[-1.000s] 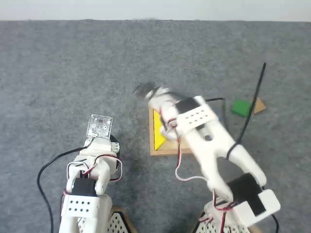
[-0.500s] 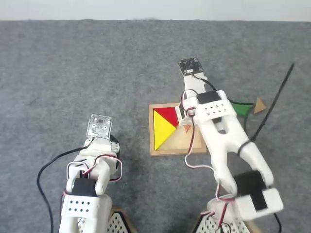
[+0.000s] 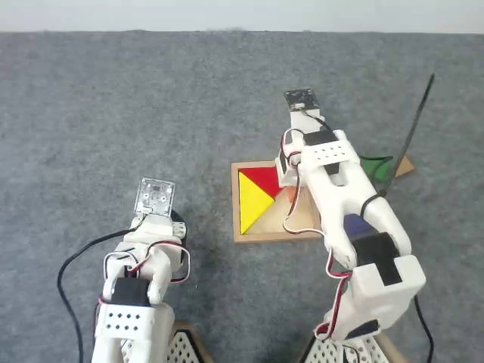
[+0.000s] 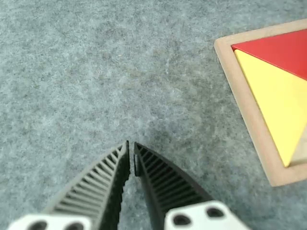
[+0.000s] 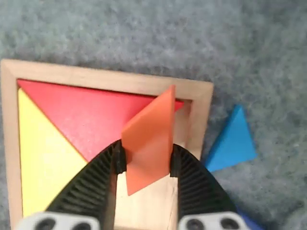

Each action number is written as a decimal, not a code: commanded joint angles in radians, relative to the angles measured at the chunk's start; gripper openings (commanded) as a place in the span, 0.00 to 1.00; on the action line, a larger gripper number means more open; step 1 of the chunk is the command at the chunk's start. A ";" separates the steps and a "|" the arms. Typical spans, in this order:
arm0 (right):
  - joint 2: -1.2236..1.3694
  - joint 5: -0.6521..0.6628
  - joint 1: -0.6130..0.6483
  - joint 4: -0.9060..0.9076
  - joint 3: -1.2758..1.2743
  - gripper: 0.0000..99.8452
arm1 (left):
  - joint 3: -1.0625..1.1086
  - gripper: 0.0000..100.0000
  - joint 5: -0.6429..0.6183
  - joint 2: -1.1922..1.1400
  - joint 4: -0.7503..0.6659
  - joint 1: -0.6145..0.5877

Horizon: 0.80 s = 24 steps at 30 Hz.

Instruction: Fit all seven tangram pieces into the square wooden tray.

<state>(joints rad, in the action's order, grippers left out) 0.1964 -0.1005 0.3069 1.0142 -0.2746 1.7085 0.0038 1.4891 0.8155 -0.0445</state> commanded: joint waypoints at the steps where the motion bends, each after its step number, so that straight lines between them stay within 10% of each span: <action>1: -0.013 0.018 -0.016 0.022 0.064 0.02 | -0.019 0.01 -0.005 0.012 0.000 -0.003; 15: -0.007 0.051 -0.013 0.035 0.060 0.02 | -0.019 0.01 -0.005 0.012 0.000 -0.003; 24: -0.007 0.075 -0.010 0.051 0.066 0.20 | -0.019 0.01 -0.005 0.012 0.000 -0.003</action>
<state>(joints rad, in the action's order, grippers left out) 0.1964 -0.0606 0.3023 1.0648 -0.2746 1.7085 0.0038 1.4891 0.8155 -0.0445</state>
